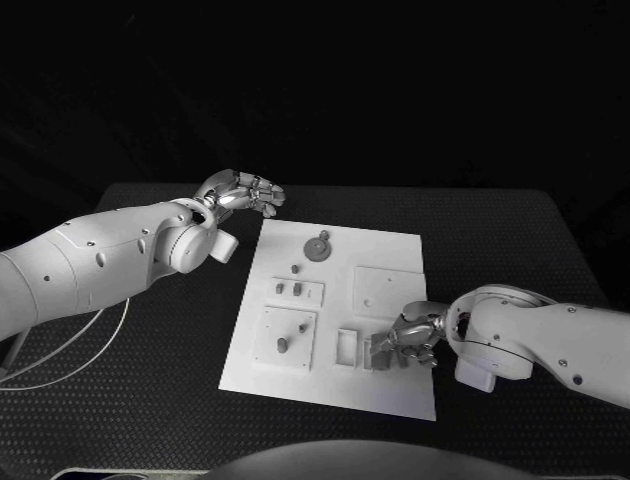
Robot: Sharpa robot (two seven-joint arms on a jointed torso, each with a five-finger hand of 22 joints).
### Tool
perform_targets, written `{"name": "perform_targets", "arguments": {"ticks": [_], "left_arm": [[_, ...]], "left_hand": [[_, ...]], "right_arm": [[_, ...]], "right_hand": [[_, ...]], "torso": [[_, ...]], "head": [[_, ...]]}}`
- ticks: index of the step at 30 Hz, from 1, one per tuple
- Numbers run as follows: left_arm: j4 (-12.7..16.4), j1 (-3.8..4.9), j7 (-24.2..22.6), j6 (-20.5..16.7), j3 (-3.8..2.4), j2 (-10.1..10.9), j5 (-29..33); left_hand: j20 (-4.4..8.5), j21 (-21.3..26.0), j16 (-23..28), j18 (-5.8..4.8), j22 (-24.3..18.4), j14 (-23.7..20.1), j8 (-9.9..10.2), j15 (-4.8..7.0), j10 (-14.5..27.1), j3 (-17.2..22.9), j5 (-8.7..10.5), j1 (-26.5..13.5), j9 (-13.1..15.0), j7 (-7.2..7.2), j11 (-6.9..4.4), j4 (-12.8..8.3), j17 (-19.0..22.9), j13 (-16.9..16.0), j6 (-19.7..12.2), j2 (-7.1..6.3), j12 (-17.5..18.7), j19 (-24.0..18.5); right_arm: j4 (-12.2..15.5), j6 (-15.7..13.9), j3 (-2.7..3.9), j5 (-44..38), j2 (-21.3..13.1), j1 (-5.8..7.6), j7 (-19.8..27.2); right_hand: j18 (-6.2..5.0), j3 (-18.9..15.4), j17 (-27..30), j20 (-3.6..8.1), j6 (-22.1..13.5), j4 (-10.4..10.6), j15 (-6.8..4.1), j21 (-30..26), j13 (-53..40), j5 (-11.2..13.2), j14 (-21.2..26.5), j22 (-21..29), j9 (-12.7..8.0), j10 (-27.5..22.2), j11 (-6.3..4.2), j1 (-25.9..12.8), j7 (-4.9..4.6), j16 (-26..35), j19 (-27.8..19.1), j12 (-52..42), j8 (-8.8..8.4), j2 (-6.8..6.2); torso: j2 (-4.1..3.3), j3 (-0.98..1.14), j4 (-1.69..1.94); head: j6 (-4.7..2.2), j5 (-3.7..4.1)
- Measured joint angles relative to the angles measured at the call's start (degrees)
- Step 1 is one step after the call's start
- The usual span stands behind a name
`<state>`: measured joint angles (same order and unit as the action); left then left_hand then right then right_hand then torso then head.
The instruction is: Assemble the parts on the task board
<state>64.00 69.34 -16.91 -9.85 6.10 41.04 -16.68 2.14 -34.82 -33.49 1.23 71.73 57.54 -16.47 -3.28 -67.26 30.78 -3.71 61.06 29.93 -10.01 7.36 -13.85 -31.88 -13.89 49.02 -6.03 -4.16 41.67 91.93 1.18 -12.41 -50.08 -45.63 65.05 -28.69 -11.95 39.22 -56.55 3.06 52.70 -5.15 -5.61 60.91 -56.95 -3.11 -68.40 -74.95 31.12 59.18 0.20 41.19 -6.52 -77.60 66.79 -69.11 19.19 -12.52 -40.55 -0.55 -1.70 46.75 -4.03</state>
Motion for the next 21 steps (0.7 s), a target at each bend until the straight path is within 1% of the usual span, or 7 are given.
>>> {"name": "perform_targets", "arguments": {"ticks": [4, 8, 13, 16, 18, 19, 21], "left_arm": [[0.0, 0.00, 0.0, 0.0, 0.00, 0.1, 0.0], [0.1, 0.00, 0.0, 0.1, 0.00, 0.2, 0.0], [0.1, 0.00, 0.0, 0.1, 0.00, 0.2, 0.0], [0.1, 0.00, 0.0, 0.1, 0.00, 0.2, 0.0], [0.1, 0.00, 0.0, 0.1, 0.00, 0.2, 0.0], [0.1, 0.00, 0.0, 0.1, 0.00, 0.2, 0.0], [0.1, 0.00, 0.0, 0.1, 0.00, 0.2, 0.0]], "left_hand": [[0.00, 0.0, 0.0, 0.00, 0.0, 0.0, 0.0, 0.00, 0.0, 0.0, 0.00, -0.2, 0.0, 0.00, 0.00, 0.0, -0.1, 0.0, 0.0, 0.16, 0.0, 0.0], [0.00, 0.0, 0.0, 0.00, 0.0, 0.0, 0.0, 0.00, 0.0, 0.0, 0.00, -0.2, 0.0, 0.00, 0.00, 0.0, -0.1, 0.0, 0.0, 0.22, 0.0, 0.0], [0.00, 0.0, 0.2, 0.00, 0.0, 0.0, 0.0, 0.00, 0.0, 0.0, 0.00, -0.2, 0.0, 0.00, 0.00, 0.0, -0.1, 0.0, 0.0, 0.22, 0.0, 0.0], [0.00, 0.0, 0.2, 0.00, 0.0, 0.0, 0.0, 0.00, 0.0, 0.0, 0.00, -0.2, 0.0, 0.00, 0.00, 0.0, -0.1, 0.0, 0.0, 0.22, 0.0, 0.0], [0.00, 0.0, 0.2, 0.00, 0.0, 0.0, 0.0, 0.00, 0.0, 0.0, 0.00, -0.2, 0.0, 0.00, 0.00, 0.0, -0.1, 0.0, 0.0, 0.22, 0.0, 0.0], [0.00, 0.0, 0.2, 0.00, 0.0, 0.0, 0.0, 0.00, 0.0, 0.0, 0.00, -0.2, 0.0, 0.00, 0.00, 0.0, -0.1, 0.0, 0.0, 0.22, 0.0, 0.0], [0.00, 0.0, 0.2, 0.00, 0.0, 0.0, 0.0, 0.00, 0.0, 0.0, 0.00, -0.2, 0.0, 0.00, 0.00, 0.0, -0.1, 0.0, 0.0, 0.22, 0.0, 0.0]], "right_arm": [[-0.3, -0.3, 0.08, -0.1, 0.4, -0.20, 0.0], [-0.4, -0.5, 0.13, -0.3, 0.4, -0.33, 0.0], [-0.4, -0.7, 0.13, -0.4, 0.4, -0.39, 0.1], [-0.3, -0.9, 0.12, -0.4, 0.3, -0.44, 0.3], [-0.2, -1.1, 0.10, -0.1, 0.1, -0.46, 0.4], [-0.1, -1.2, 0.09, 0.1, 0.1, -0.47, 0.4], [0.0, -1.4, 0.06, 0.6, -0.2, -0.48, 0.4]], "right_hand": [[0.00, -0.4, -0.1, 0.00, 0.0, -0.4, 0.09, 0.0, -0.2, 0.0, -0.1, 0.0, 0.2, 0.0, 0.00, 0.0, 0.01, 0.3, 0.0, 0.2, 0.12, 0.00], [0.00, -0.7, -0.3, -0.19, 0.1, -1.0, 0.18, 0.2, -0.6, 0.0, -0.2, 0.0, 0.2, 0.0, 0.00, -0.3, 0.09, 0.3, -0.2, 0.3, 0.13, 0.39], [0.00, -0.7, -0.6, -0.20, 0.2, -2.2, 0.03, 0.3, -1.0, 0.0, -0.4, 0.0, 0.2, 0.2, 0.21, 0.7, 0.19, 0.5, -0.2, 0.6, -0.01, 2.09], [0.00, -0.1, -0.7, -0.20, 0.5, -3.0, -0.01, 0.3, -1.3, 0.0, -0.4, 0.0, 0.2, 0.4, 0.00, 1.4, 0.06, 0.7, -0.2, 0.9, -0.23, 3.33], [0.00, 0.0, -0.8, -0.20, 1.0, -3.2, -0.01, 0.3, -1.4, 0.0, -0.4, 0.0, 0.3, 0.6, -0.15, 1.4, 0.15, 0.7, -0.2, 0.9, -0.28, 3.91], [0.00, 0.0, -0.8, -0.20, 1.2, -3.2, -0.13, 0.3, -1.5, 0.0, -0.5, 0.0, 0.3, 0.6, -0.21, 1.3, 0.19, 0.7, -0.2, 1.1, -0.26, 3.95], [-0.01, 0.0, -0.9, -0.50, 1.6, -3.2, -0.21, 0.3, -1.6, 0.0, -0.6, 0.0, 0.4, 0.6, -0.21, 0.8, 0.31, 0.9, -0.5, 1.3, 0.11, 4.46]], "torso": [[0.01, -0.02, 0.01], [0.01, -0.02, 0.02], [0.01, -0.02, 0.01], [0.01, -0.01, -0.03], [0.01, -0.01, -0.04], [0.00, 0.02, -0.06], [0.00, 0.03, -0.06]], "head": [[0.01, -0.01], [0.08, -0.06], [0.21, -0.12], [0.22, -0.16], [0.22, -0.19], [0.21, -0.20], [0.18, -0.21]]}}
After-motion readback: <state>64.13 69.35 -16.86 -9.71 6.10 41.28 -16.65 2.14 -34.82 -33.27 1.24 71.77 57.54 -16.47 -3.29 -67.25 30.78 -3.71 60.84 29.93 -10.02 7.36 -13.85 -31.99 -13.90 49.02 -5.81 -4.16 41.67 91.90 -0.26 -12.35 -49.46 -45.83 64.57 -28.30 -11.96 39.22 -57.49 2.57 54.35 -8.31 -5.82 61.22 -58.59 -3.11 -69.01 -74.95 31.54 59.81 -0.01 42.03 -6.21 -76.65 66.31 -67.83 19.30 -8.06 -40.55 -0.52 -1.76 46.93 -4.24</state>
